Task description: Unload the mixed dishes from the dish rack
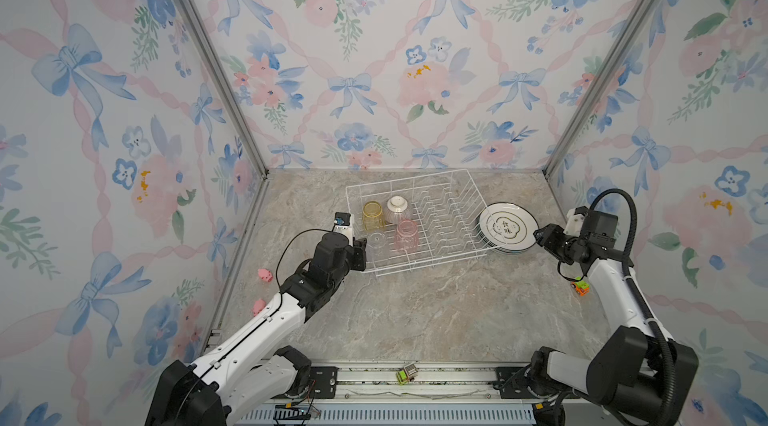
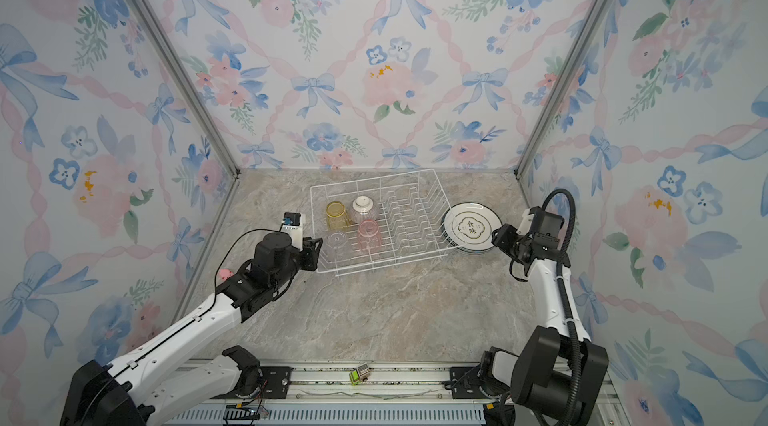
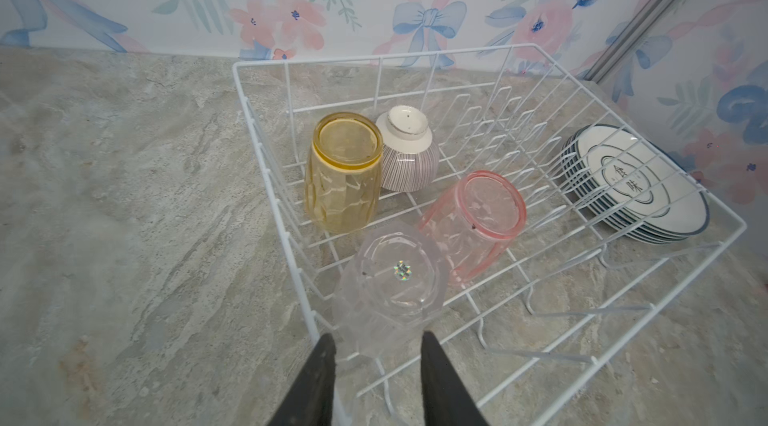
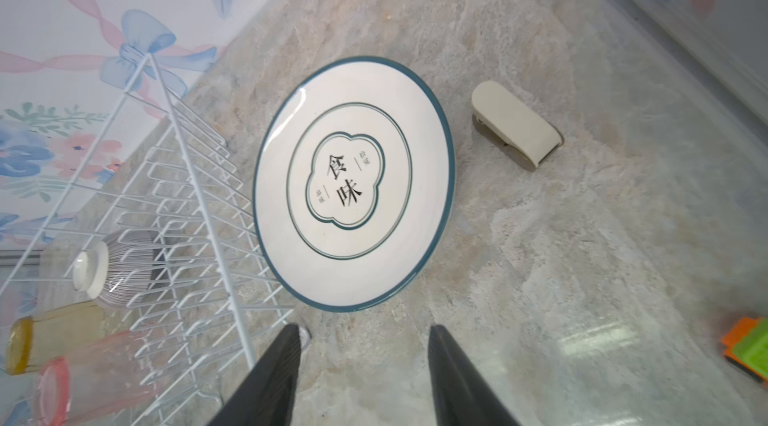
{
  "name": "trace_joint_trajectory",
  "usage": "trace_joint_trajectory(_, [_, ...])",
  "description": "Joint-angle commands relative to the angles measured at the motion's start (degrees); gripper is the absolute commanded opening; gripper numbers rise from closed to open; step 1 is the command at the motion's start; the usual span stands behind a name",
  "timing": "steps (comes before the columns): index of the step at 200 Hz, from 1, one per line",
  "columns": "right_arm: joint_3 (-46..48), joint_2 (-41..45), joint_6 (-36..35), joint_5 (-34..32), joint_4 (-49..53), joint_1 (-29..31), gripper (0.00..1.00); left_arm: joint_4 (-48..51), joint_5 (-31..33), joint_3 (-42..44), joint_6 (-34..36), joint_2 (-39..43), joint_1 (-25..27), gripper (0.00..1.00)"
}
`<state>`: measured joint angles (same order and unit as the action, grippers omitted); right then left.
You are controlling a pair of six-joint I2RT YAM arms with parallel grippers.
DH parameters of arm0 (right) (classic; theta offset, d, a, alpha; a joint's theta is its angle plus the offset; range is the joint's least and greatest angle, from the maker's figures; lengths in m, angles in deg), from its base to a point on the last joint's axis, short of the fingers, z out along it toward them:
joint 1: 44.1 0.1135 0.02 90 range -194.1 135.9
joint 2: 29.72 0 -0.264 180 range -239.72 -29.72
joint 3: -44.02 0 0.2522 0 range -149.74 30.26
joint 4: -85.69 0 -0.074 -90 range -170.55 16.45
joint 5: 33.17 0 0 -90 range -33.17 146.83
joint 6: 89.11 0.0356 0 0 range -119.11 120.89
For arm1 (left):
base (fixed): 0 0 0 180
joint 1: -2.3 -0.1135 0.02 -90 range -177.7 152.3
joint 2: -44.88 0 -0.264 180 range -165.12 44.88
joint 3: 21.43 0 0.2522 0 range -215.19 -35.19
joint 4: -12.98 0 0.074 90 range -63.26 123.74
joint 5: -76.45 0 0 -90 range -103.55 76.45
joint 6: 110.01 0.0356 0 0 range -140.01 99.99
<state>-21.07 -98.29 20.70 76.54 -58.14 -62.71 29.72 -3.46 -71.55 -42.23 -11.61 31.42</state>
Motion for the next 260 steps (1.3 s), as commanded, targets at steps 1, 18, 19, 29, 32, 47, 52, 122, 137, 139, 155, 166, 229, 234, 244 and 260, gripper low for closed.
trace_joint_trajectory(1, [-2.8, 0.6, -2.4, 4.2, 3.1, 2.8, 0.50, 1.5, -1.7, 1.2, -1.7, 0.0, -3.1, 0.35])
trace_joint_trajectory(18, [-5.0, -1.6, -3.6, 6.7, 3.9, 5.3, 0.50, 1.4, -3.6, 1.7, -2.7, -1.6, -5.3, 0.35])
trace_joint_trajectory(19, [-5.0, -1.8, -3.6, 6.8, 3.9, 5.4, 0.50, 1.4, -3.7, 1.7, -2.8, -1.7, -5.4, 0.35])
trace_joint_trajectory(29, [-5.8, -3.6, -3.7, 8.5, 3.2, 6.6, 0.49, 1.0, -4.9, 1.9, -3.1, -2.9, -6.4, 0.35])
trace_joint_trajectory(32, [-6.1, -4.2, -3.8, 8.9, 3.1, 6.9, 0.49, 0.9, -5.2, 1.9, -3.2, -3.3, -6.6, 0.35])
trace_joint_trajectory(47, [-7.0, -7.5, -3.8, 9.8, 2.2, 8.5, 0.47, -0.2, -6.8, 2.1, -3.7, -5.1, -7.3, 0.34])
trace_joint_trajectory(52, [-7.2, -8.5, -3.8, 9.7, 1.8, 9.0, 0.46, -0.8, -7.3, 2.2, -3.8, -5.6, -7.5, 0.34])
trace_joint_trajectory(122, [-9.2, -19.1, -2.5, 9.9, -4.0, 12.1, 0.41, -7.8, -12.8, 2.0, -5.6, -11.8, -7.9, 0.32])
trace_joint_trajectory(137, [-9.2, -20.0, -2.5, 9.9, -4.5, 12.3, 0.40, -8.4, -13.0, 1.8, -5.7, -12.8, -7.9, 0.30])
trace_joint_trajectory(139, [-9.2, -20.1, -2.4, 9.9, -4.6, 12.3, 0.40, -8.5, -13.0, 1.8, -5.6, -13.0, -7.9, 0.29])
trace_joint_trajectory(155, [-9.2, -20.7, -2.5, 10.2, -5.0, 12.3, 0.38, -8.7, -13.3, 1.3, -5.6, -14.2, -8.0, 0.28])
trace_joint_trajectory(166, [-9.1, -20.9, -2.4, 10.3, -5.2, 12.4, 0.38, -8.8, -13.7, 1.2, -5.5, -14.8, -8.1, 0.25])
trace_joint_trajectory(229, [-10.5, -22.6, -2.3, 11.7, -5.4, 13.3, 0.20, -8.9, -13.7, 0.8, -5.2, -16.4, -8.3, 0.17])
trace_joint_trajectory(234, [-10.6, -22.7, -2.3, 11.8, -5.4, 13.6, 0.20, -9.0, -13.7, 0.9, -5.1, -16.3, -8.5, 0.17])
trace_joint_trajectory(244, [-10.6, -23.0, -2.4, 11.9, -5.5, 14.0, 0.20, -9.0, -13.9, 0.8, -5.1, -16.4, -8.5, 0.17])
trace_joint_trajectory(260, [-10.6, -23.4, -2.2, 11.8, -5.5, 14.6, 0.19, -8.9, -13.9, 1.0, -4.9, -16.5, -8.5, 0.16])
